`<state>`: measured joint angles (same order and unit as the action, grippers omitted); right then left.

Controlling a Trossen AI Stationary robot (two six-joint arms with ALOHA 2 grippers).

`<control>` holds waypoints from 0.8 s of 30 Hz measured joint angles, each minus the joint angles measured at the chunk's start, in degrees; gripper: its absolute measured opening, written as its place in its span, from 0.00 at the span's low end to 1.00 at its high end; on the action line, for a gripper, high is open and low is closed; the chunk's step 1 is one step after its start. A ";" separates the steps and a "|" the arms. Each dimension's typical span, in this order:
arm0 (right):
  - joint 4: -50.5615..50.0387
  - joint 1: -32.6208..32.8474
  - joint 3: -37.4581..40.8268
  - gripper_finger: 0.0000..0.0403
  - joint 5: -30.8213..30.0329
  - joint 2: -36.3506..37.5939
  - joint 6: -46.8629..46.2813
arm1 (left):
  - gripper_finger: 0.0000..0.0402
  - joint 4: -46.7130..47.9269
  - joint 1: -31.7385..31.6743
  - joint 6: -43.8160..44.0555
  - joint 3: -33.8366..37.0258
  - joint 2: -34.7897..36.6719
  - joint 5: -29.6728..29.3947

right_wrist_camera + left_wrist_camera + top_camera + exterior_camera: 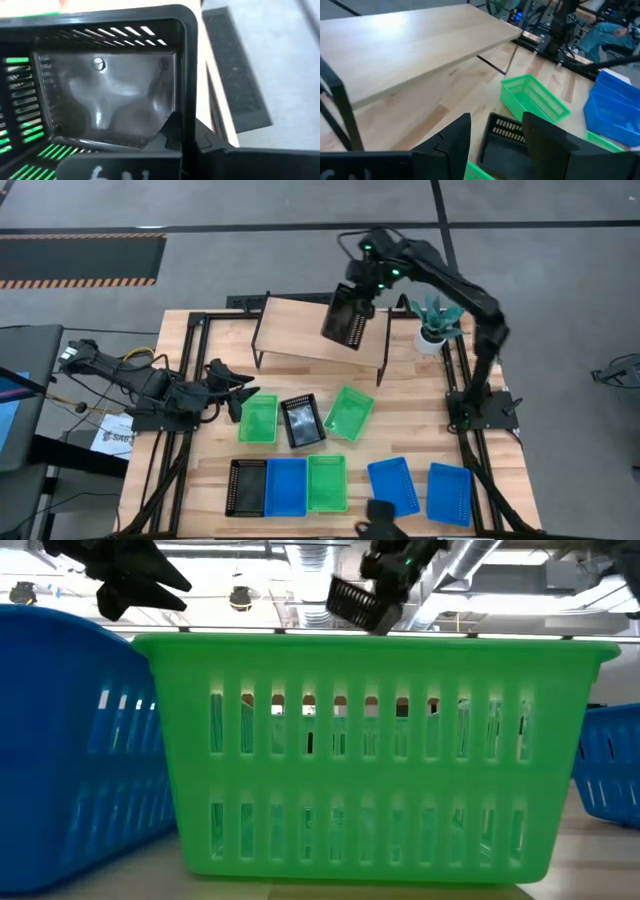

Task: Stack baskets on shelf by color
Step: Put the top right black bin on the shelf

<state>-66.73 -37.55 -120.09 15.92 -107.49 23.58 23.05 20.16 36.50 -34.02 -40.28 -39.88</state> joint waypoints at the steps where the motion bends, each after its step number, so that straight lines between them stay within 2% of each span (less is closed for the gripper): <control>1: -0.85 -0.18 -1.51 0.02 0.42 -1.91 0.66 | 0.42 0.07 -0.38 -0.28 0.00 -0.04 0.00; 7: -5.86 -0.39 -9.32 0.02 0.62 -11.25 2.62 | 0.42 0.42 -1.82 -0.47 0.00 -0.08 0.04; 14: -8.83 -0.92 -12.41 0.08 0.53 -15.79 2.38 | 0.42 0.50 -1.88 -0.71 0.00 -0.08 1.32; 18: -8.30 -0.83 -12.51 0.16 0.51 -15.66 2.35 | 0.42 0.55 -1.88 -0.88 0.00 -0.08 1.73; 24: -7.17 -0.90 -12.49 0.32 0.01 -15.35 1.34 | 0.42 0.68 -1.88 -1.65 0.00 -0.10 1.75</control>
<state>-73.90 -38.46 -132.57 15.93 -122.85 24.92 23.73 18.28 34.85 -34.02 -40.38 -38.13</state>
